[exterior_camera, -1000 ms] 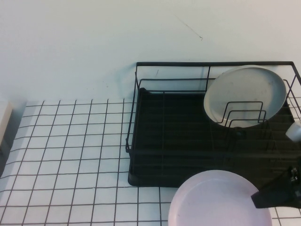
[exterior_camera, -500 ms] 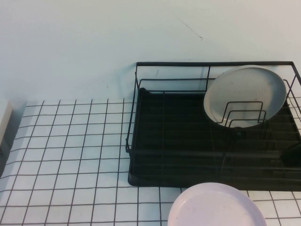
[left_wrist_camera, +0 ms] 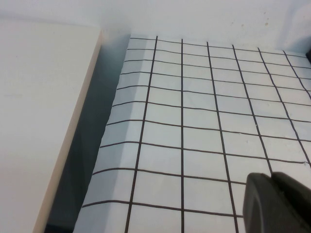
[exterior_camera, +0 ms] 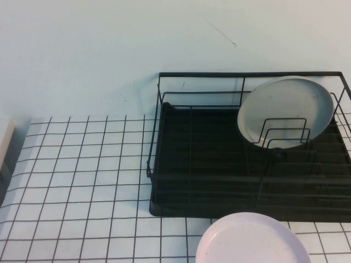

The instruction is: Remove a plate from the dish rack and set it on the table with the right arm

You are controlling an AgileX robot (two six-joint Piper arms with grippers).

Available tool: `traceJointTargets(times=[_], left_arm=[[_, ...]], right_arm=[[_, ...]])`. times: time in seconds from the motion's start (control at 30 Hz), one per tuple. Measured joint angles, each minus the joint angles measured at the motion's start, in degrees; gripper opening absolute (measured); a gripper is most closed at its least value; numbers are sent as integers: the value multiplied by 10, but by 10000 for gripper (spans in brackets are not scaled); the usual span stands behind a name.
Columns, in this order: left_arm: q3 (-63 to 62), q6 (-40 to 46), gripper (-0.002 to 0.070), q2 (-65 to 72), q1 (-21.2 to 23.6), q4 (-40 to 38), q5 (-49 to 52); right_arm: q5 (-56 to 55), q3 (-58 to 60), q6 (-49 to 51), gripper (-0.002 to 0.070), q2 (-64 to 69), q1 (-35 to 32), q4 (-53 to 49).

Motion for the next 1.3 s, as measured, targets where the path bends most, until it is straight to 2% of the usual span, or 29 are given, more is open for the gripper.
traceJointTargets(times=[0.23, 0.47, 0.7, 0.9, 1.0, 1.23, 1.3], left_arm=[[0, 0, -3, 0, 0, 0, 0], [0, 0, -3, 0, 0, 0, 0], [0, 0, -3, 0, 0, 0, 0], [0, 0, -3, 0, 0, 0, 0], [0, 0, -3, 0, 0, 0, 0], [0, 0, -3, 0, 0, 0, 0], [0, 0, -3, 0, 0, 0, 0]], right_arm=[[-140, 85, 53, -1, -152, 0, -3], [-155, 203, 94, -1, -239, 0, -55], [-301, 292, 64, -1, -316, 0, -95], [-363, 308, 50, -1, -406, 0, -184], [-400, 329, 50, -1, -420, 0, -196], [-444, 427, 141, -1, -418, 0, -213], [-481, 464, 185, -1, -418, 0, -255]])
